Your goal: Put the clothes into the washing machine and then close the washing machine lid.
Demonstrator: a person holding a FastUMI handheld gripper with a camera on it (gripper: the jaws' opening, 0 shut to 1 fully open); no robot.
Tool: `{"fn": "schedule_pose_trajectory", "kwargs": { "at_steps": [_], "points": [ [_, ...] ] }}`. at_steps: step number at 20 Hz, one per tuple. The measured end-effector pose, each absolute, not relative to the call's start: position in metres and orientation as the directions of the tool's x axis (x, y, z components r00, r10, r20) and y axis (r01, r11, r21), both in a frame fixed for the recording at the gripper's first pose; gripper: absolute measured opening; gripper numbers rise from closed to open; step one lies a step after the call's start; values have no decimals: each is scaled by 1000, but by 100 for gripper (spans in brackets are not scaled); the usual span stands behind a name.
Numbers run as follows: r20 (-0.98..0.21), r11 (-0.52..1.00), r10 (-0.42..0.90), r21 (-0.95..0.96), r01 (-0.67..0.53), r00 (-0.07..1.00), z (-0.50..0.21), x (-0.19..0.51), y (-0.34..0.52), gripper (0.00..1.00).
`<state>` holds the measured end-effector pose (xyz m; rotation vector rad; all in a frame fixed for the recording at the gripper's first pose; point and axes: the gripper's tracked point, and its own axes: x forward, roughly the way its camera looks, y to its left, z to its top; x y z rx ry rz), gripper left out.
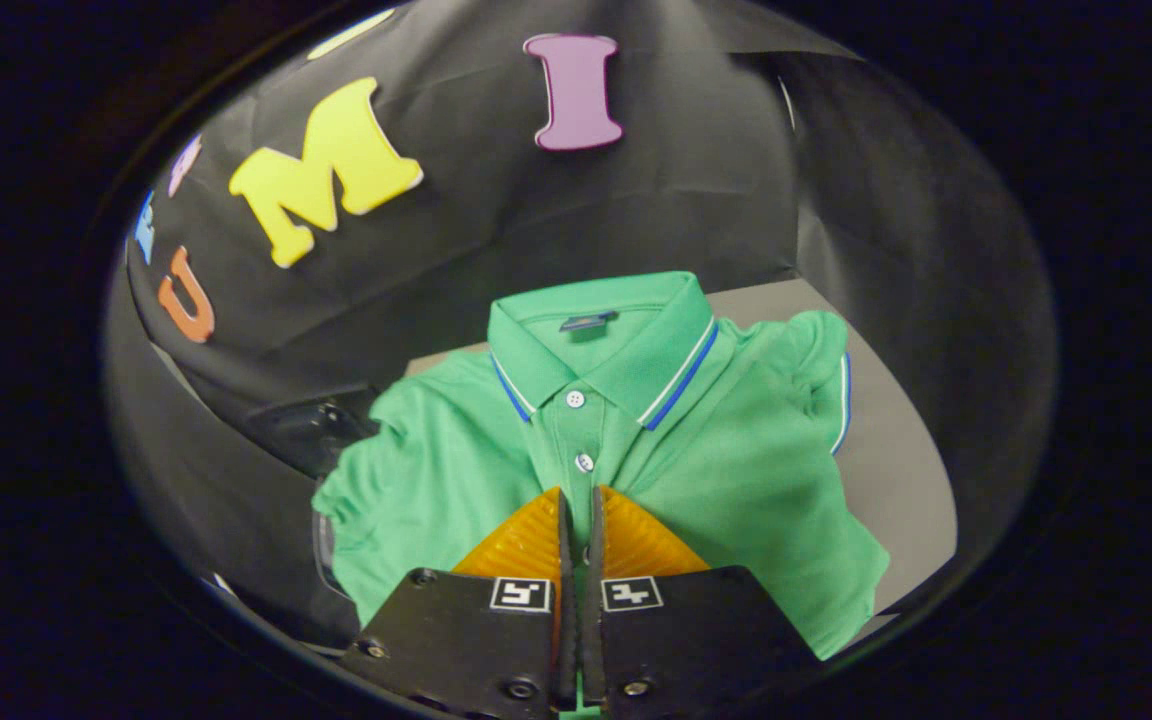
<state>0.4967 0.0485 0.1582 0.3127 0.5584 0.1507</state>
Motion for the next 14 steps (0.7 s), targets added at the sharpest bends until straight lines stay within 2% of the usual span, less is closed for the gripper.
{"fn": "schedule_pose_trajectory", "kwargs": {
  "at_steps": [8,14],
  "points": [
    [-181,876,314,435,-210,932,257,421,74,5],
    [1,875,347,358,-325,938,336,363,119,5]
  ]
}}
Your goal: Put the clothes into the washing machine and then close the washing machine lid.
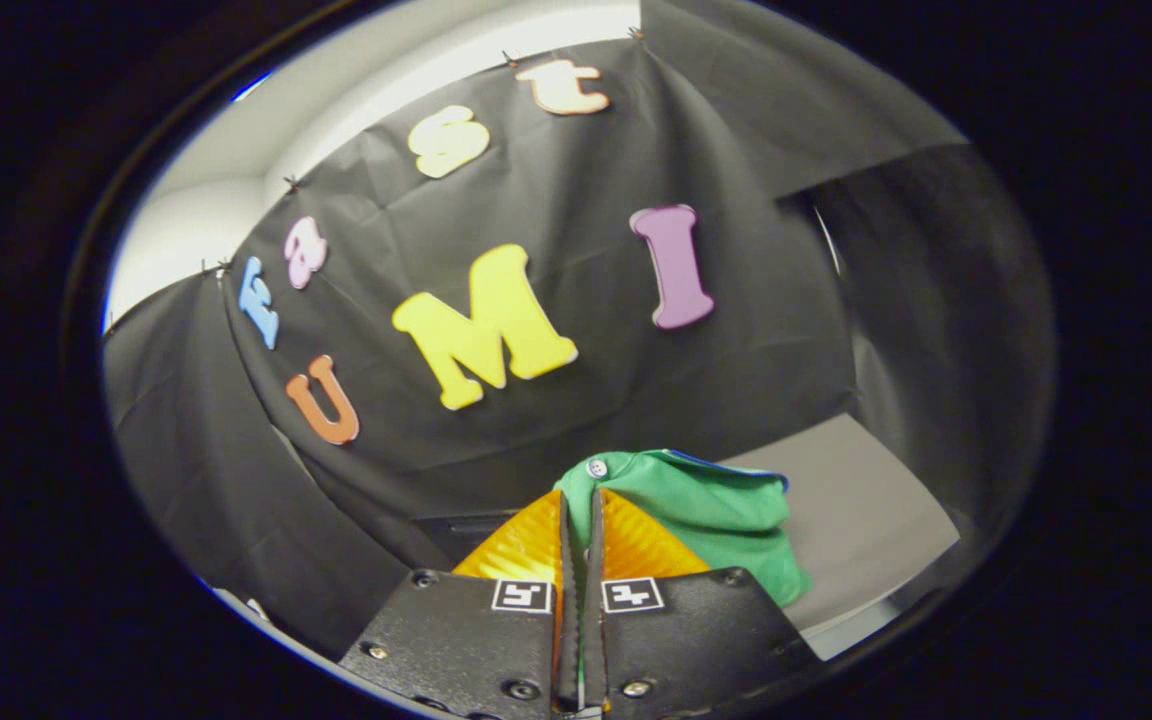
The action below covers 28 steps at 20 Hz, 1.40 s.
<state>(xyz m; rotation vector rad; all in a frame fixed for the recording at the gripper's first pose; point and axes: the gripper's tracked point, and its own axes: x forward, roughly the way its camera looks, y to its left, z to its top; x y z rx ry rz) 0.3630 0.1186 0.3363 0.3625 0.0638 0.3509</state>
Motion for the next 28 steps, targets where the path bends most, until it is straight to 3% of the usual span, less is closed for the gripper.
{"fn": "schedule_pose_trajectory", "kwargs": {
  "at_steps": [7,14,28],
  "points": [
    [148,860,412,262,-437,899,429,313,183,5],
    [185,823,477,249,-511,859,470,304,257,5],
    [-83,805,563,279,-523,822,358,399,404,5]
  ]
}}
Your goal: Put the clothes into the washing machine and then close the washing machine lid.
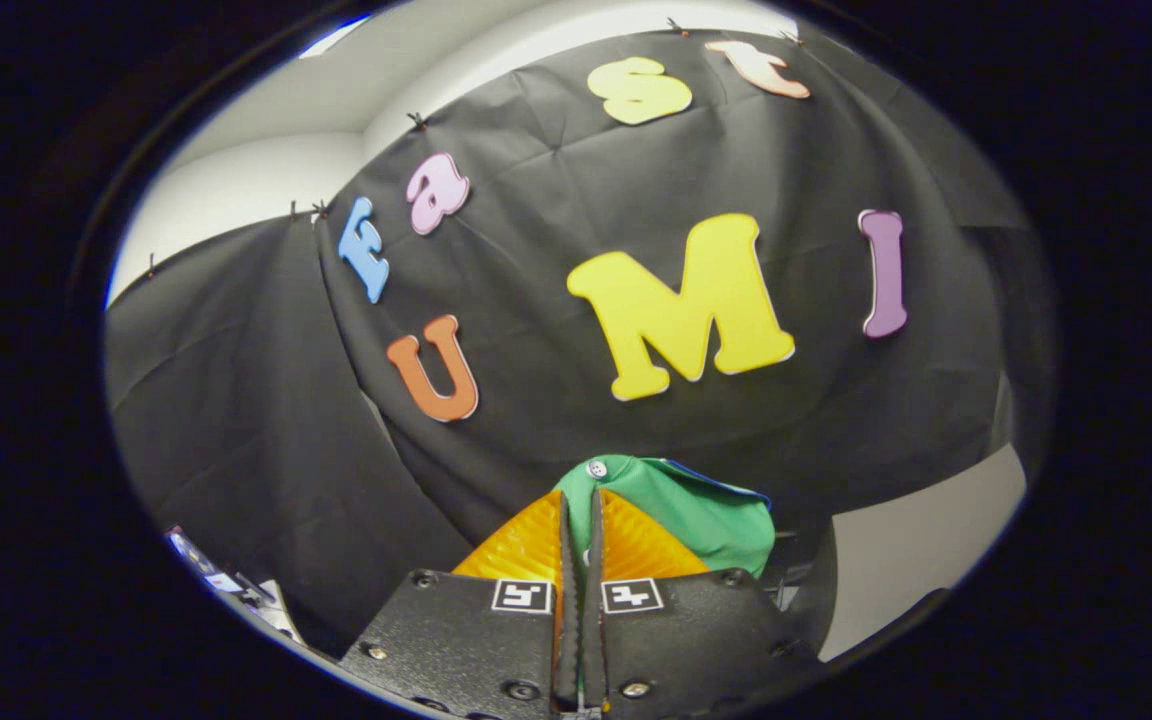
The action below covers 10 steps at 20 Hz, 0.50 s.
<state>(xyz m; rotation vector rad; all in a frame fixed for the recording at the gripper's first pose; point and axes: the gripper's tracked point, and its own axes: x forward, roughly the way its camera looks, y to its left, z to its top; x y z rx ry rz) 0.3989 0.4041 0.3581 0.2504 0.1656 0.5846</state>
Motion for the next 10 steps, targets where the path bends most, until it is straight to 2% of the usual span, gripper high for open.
{"fn": "schedule_pose_trajectory", "kwargs": {
  "at_steps": [10],
  "points": [
    [-339,851,522,274,-448,783,209,466,459,5]
  ]
}}
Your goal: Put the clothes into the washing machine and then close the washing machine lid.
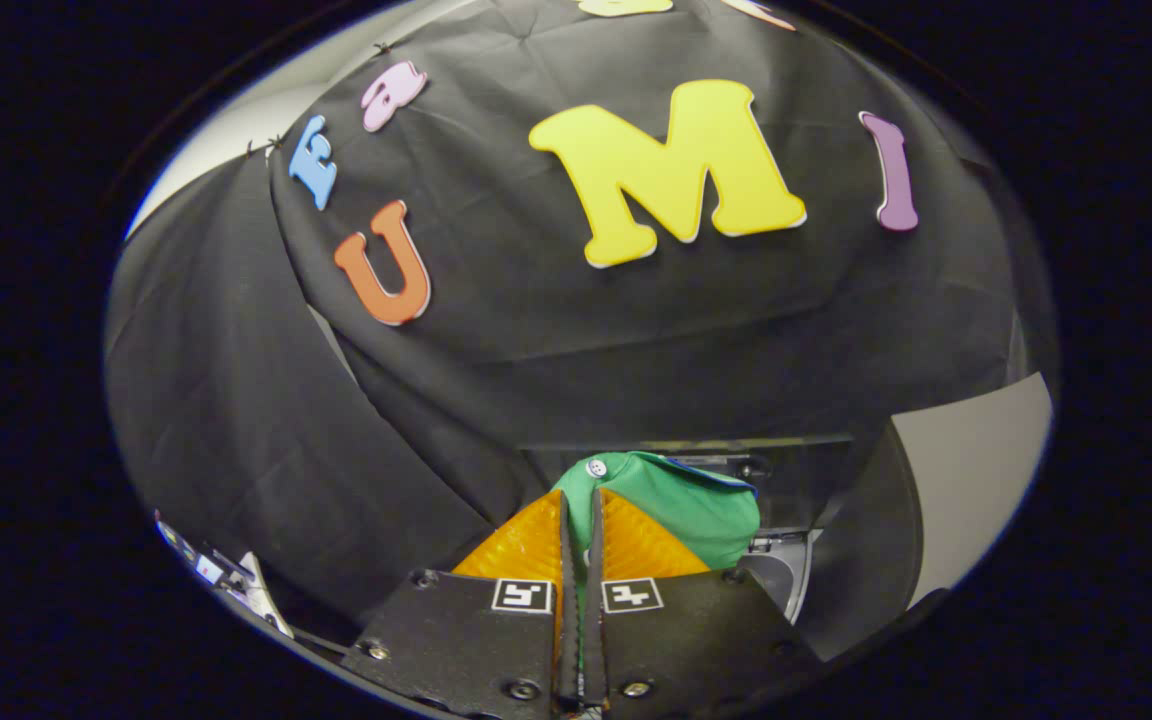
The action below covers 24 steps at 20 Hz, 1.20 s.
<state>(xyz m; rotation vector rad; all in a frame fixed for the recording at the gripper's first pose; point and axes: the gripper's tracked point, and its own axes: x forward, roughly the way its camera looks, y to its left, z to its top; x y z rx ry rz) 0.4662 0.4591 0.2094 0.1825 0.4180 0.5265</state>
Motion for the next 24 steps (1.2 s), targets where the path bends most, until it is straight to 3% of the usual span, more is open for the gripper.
{"fn": "schedule_pose_trajectory", "kwargs": {
  "at_steps": [17,24],
  "points": [
    [-659,942,334,219,-253,674,9,528,469,6],
    [-795,969,249,210,-134,553,-56,510,454,5]
  ]
}}
